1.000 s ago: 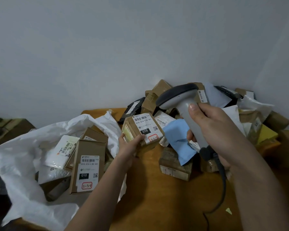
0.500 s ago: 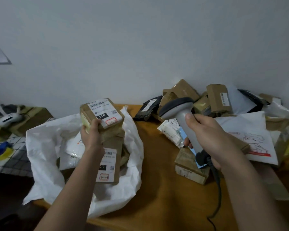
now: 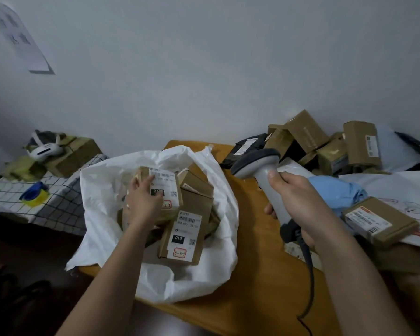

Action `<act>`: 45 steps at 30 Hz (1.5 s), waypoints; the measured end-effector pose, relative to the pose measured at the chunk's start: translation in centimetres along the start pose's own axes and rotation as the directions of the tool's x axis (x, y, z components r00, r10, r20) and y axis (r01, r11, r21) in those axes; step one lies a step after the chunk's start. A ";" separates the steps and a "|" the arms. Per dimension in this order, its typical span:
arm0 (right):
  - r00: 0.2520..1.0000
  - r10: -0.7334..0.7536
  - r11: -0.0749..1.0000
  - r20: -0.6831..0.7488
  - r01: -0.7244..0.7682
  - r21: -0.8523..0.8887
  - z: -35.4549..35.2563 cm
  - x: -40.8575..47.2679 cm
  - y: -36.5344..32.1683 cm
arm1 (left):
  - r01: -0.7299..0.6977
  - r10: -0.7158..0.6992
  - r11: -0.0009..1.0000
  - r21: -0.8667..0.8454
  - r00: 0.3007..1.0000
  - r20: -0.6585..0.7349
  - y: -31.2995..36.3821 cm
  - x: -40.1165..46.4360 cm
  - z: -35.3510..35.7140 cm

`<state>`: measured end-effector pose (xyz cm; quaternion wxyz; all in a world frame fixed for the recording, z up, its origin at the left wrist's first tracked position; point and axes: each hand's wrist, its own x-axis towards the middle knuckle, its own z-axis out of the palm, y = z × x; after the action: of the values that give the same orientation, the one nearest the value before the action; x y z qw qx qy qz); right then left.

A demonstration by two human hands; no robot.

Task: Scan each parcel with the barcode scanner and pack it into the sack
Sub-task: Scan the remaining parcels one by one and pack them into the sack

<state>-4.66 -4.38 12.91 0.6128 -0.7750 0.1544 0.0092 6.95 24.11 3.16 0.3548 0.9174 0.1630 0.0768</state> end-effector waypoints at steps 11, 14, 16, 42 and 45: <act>0.968 0.222 0.936 -0.116 -0.178 0.305 4.4 3.5 5.4 | -0.113 0.083 0.926 0.359 0.992 0.099 -1.9 -1.9 -0.9; 0.952 0.289 0.917 -0.104 -0.244 0.316 5.6 4.1 7.1 | -0.151 0.096 0.866 0.476 0.986 0.139 -2.2 -2.7 -1.0; 0.952 0.295 0.913 -0.088 -0.253 0.320 6.4 4.5 7.5 | -0.146 0.077 0.850 0.506 0.985 0.155 -2.4 -2.5 -1.3; 0.922 0.213 0.959 -0.323 -0.134 0.249 -4.5 4.2 7.3 | -0.392 0.169 0.664 0.637 0.908 0.383 4.3 -5.2 6.5; 0.904 0.178 0.966 -0.388 -0.084 0.246 -7.6 3.8 7.6 | -0.604 0.314 0.663 0.443 0.761 0.567 7.2 -6.8 10.1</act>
<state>-4.25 -13.99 6.79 0.6484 -0.6737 0.3305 -0.1283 4.97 10.36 0.46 0.0387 0.9827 -0.1508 -0.1005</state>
